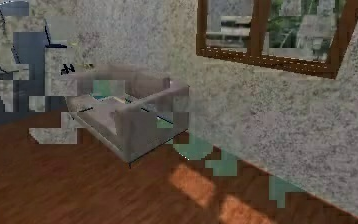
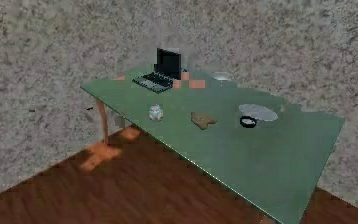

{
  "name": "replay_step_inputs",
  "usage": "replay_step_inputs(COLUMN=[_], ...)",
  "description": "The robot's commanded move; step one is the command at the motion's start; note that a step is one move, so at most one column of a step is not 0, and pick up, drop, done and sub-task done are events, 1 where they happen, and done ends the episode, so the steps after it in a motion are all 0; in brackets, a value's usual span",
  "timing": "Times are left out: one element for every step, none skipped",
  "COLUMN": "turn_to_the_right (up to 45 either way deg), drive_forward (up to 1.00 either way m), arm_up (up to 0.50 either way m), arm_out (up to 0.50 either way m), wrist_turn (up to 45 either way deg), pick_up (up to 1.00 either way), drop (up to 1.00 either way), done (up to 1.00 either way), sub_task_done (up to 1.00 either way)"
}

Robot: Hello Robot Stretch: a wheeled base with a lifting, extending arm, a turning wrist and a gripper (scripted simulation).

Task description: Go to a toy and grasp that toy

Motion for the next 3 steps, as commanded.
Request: replay_step_inputs(turn_to_the_right=[45.0,21.0,0.0], drive_forward=[0.00,0.00,0.60], arm_up=[0.00,0.00,0.00], arm_out=[0.00,0.00,0.00], wrist_turn=[0.0,0.0,0.0], pick_up=[0.00,0.00,0.00], drop=[0.00,0.00,0.00], done=[0.00,0.00,0.00], sub_task_done=[0.00,0.00,0.00])
